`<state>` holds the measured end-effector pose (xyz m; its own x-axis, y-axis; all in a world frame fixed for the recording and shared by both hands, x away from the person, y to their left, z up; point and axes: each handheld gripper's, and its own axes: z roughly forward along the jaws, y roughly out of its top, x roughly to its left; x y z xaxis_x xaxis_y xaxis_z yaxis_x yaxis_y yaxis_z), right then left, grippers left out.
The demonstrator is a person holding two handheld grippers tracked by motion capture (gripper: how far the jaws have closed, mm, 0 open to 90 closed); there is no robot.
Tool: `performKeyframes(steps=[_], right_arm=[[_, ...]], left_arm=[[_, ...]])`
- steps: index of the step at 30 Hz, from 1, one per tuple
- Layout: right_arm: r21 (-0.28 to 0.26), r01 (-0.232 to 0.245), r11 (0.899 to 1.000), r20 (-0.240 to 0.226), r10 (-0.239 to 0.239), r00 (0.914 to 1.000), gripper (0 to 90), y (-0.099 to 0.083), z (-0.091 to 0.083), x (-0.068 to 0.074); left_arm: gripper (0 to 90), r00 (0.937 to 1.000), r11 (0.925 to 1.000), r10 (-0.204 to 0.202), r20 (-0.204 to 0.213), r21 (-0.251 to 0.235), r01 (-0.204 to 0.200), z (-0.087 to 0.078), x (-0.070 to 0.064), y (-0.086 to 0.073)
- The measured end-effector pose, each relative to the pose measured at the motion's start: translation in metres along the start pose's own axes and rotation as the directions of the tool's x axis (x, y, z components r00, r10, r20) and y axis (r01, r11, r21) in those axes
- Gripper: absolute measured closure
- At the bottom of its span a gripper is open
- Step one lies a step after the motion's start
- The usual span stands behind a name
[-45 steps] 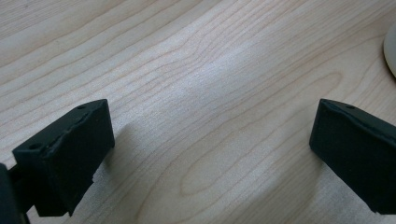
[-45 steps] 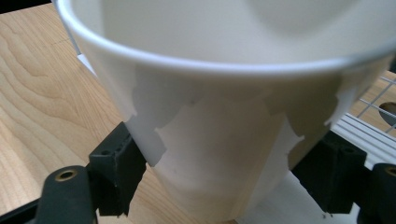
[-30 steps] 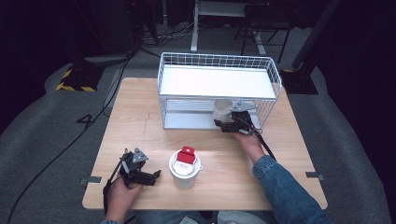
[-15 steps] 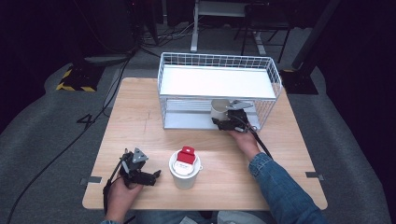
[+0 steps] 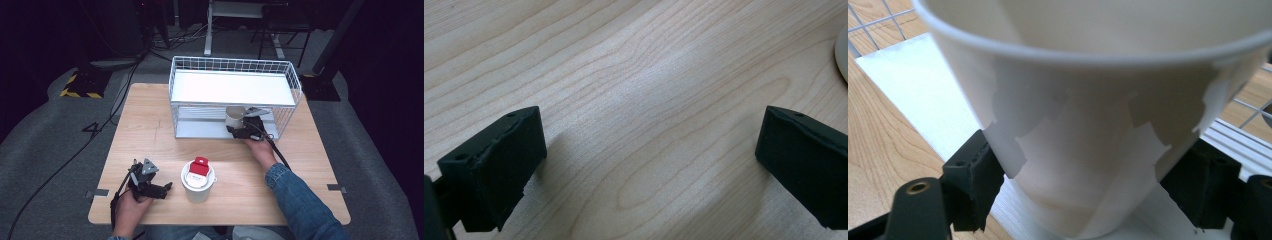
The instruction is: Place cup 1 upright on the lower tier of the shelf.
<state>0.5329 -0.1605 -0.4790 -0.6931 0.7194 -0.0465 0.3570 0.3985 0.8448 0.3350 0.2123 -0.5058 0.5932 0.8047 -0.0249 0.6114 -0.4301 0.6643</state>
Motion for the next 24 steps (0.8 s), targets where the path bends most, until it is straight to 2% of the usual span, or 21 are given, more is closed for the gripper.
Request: performKeyframes(steps=[6, 11, 20, 24], right_arm=[[0.002, -0.035, 0.999, -0.019, 0.035, 0.9992, 22.7, -0.0016, 0.0013, -0.0046], [0.011, -0.019, 1.000, -0.016, 0.019, 0.9997, 19.7, -0.0022, 0.0022, -0.0033], [0.013, -0.051, 0.999, -0.019, 0.051, 0.9985, 10.9, -0.0038, -0.0012, -0.0062], [0.009, -0.036, 0.999, -0.010, 0.036, 0.9993, 10.9, -0.0046, -0.0073, -0.0042]], left_arm=[[0.4, 1.0000, 1.0000, 0.000, 0.000, 0.000, 0.000, 0.0000, 0.0000, 0.0000], [0.4, 1.0000, 1.0000, 0.000, 0.000, 0.000, 0.000, 0.0000, 0.0000, 0.0000], [0.4, 1.0000, 1.0000, 0.000, 0.000, 0.000, 0.000, 0.0000, 0.0001, 0.0000], [0.3, 1.0000, 1.0000, 0.002, 0.000, -0.001, -0.002, 0.0001, 0.0001, 0.0002]])
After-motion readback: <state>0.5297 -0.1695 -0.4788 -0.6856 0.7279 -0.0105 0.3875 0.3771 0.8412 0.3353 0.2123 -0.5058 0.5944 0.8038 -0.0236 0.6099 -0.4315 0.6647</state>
